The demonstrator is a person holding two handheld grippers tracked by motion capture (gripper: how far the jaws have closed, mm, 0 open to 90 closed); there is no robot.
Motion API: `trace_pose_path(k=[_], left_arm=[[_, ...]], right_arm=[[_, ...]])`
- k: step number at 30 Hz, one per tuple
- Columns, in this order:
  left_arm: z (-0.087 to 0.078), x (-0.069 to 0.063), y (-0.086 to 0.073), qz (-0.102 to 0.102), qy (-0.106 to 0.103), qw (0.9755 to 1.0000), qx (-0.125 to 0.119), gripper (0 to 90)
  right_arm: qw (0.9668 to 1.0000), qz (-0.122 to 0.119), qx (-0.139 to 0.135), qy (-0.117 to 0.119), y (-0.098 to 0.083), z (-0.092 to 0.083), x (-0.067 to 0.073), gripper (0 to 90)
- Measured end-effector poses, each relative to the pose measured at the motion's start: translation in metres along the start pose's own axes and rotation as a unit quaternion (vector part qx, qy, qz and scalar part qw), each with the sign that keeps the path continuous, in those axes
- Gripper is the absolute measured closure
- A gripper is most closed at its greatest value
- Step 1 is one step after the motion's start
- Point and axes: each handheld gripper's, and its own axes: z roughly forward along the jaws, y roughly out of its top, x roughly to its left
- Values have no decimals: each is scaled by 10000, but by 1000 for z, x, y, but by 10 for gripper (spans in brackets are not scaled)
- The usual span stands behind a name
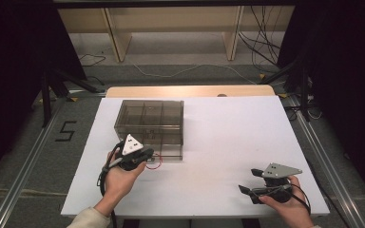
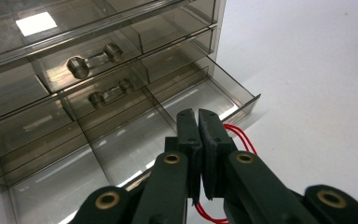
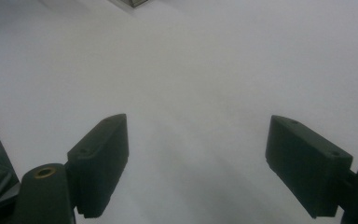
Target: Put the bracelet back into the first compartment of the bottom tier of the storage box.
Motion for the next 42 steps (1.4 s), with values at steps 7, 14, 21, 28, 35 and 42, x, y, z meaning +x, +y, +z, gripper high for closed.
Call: trace_pose_path(k=[7,14,21,28,35,42], left_arm=[[-1,2,-1,-16,37,10000,-5,877],[-3,5,-1,-53,92,9999,-21,877],[-5,8,-1,-76,124,9999,-22,877],[-7,12,-2,-108,189,9998,-42,877],[-9,16,-2,-136,232,9996,-34,877],[-9,18,-3,-162,262,9995,-29,877]], right_arm=[[10000,-17,24,-1,0,0,0,218],[10000,-16,25,-2,0,0,0,218],[10000,-19,23,-1,0,0,0,218],[10000,-18,22,2,0,0,0,218],[10000,-20,23,1,0,0,0,218],[10000,-22,21,2,0,0,0,218]])
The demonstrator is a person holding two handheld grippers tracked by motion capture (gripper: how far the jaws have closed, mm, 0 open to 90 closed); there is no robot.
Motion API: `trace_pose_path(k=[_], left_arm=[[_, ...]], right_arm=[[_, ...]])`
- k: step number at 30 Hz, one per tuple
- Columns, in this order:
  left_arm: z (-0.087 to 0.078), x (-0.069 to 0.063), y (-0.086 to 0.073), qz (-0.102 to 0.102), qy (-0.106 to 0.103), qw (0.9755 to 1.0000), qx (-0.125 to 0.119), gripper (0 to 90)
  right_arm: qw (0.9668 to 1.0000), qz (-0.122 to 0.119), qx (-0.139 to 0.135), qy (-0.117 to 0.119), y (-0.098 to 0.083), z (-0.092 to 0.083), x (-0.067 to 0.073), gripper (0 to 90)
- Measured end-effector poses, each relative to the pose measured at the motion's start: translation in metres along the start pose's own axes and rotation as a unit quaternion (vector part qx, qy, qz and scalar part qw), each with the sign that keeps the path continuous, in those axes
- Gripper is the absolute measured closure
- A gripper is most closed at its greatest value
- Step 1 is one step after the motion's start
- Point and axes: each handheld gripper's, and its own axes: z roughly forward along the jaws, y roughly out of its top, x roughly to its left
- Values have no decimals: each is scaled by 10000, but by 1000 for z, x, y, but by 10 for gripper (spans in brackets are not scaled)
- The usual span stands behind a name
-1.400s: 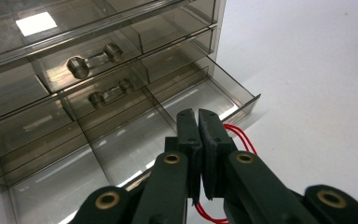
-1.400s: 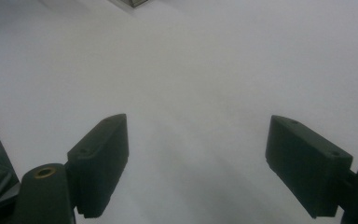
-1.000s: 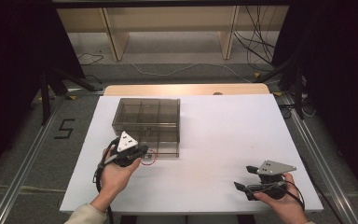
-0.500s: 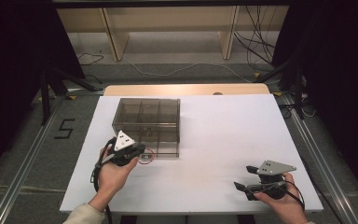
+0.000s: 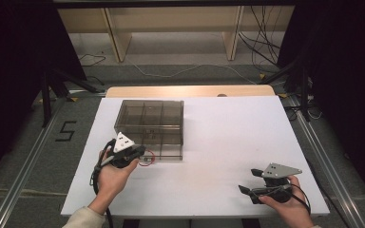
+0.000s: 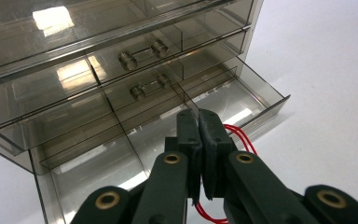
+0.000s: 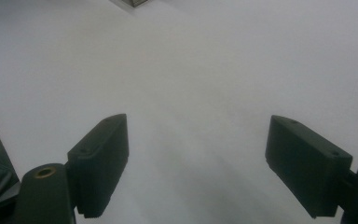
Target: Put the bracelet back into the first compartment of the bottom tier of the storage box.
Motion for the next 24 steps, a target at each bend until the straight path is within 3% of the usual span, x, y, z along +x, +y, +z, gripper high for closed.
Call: trace_pose_path(k=[24], left_arm=[[-2,13,-1,-138,156,9998,-1,877]], right_arm=[[10000,7,-14,1,0,0,0,218]])
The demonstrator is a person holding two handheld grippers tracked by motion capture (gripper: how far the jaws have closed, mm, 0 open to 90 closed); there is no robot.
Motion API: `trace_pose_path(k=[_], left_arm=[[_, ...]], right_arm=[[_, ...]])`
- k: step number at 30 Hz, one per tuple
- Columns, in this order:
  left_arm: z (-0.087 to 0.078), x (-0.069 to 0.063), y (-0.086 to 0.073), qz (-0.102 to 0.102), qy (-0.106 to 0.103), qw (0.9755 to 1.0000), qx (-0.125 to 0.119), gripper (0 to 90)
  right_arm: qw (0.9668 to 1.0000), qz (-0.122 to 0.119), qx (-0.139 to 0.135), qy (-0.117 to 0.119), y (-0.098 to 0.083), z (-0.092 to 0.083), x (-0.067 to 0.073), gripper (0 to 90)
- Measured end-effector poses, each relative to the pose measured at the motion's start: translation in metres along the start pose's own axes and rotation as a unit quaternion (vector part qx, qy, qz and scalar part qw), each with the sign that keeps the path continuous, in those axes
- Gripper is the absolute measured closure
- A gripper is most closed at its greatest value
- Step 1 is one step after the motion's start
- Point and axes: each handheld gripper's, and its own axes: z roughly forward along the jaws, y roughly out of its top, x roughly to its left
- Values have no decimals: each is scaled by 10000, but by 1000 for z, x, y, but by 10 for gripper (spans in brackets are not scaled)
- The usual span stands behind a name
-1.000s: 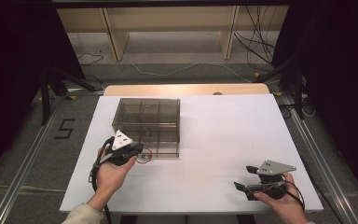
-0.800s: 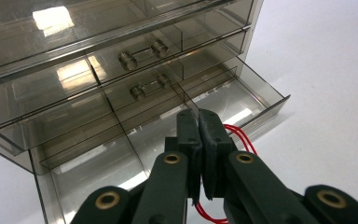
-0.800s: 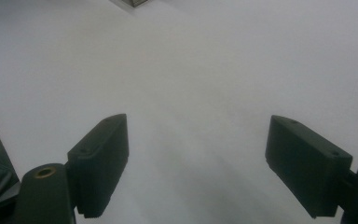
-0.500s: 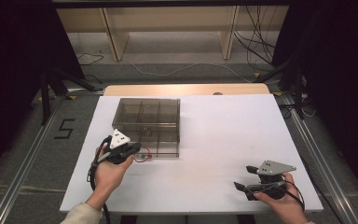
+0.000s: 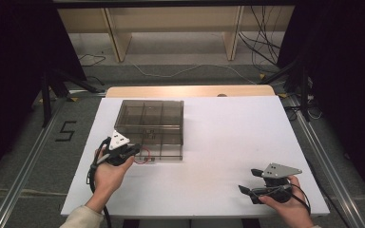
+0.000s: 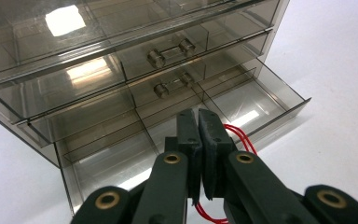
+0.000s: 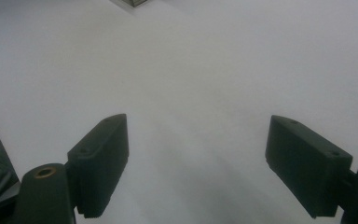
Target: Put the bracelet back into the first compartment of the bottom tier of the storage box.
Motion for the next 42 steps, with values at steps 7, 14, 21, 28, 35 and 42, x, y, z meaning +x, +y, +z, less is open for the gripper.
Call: trace_pose_path(k=[7,14,21,28,35,42], left_arm=[[-2,4,1,-39,62,10000,-40,877],[-2,5,2,-39,80,10000,-40,877],[-3,9,2,-60,143,9999,-59,877],[-4,11,3,-51,192,9998,-61,877],[-4,12,4,-60,215,9997,-68,877],[-4,14,5,-64,254,9996,-73,877]], right_arm=[[10000,-4,3,2,0,0,0,218],[10000,4,-2,0,0,0,0,218],[10000,4,0,1,0,0,0,218],[10000,-1,16,-1,0,0,0,218],[10000,-4,13,-1,0,0,0,218],[10000,-4,12,-2,0,0,0,218]])
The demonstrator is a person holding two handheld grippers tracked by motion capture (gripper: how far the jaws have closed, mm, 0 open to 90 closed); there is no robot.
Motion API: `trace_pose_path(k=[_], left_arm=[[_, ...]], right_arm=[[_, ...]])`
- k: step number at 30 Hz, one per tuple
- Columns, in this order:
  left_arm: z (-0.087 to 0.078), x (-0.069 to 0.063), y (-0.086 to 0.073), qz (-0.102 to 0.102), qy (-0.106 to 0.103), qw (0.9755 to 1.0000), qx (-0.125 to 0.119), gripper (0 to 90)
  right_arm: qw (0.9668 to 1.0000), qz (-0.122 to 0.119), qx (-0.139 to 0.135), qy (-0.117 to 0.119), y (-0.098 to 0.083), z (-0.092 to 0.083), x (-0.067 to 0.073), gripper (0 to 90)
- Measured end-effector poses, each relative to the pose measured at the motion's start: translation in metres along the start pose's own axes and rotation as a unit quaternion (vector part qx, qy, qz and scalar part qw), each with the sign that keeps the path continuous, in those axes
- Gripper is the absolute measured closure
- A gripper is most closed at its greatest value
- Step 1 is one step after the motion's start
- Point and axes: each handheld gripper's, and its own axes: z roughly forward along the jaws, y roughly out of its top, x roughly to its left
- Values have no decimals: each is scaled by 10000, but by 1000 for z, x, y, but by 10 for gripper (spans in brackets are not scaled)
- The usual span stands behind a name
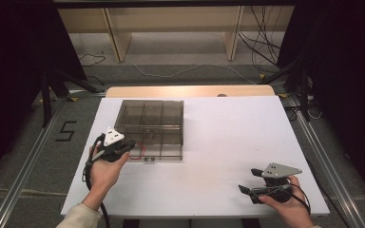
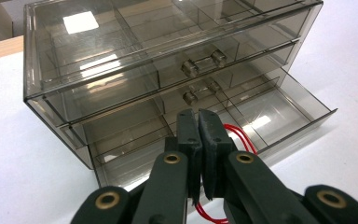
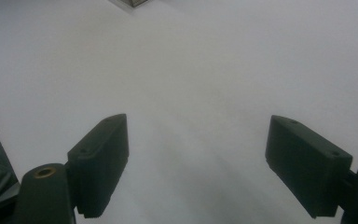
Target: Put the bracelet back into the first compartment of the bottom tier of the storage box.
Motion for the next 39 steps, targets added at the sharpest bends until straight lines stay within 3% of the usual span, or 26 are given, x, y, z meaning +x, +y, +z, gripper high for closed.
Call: trace_pose_path(k=[39], left_arm=[[4,15,1,5,250,9997,6,877]], right_arm=[[10000,4,-2,9,0,0,0,218]])
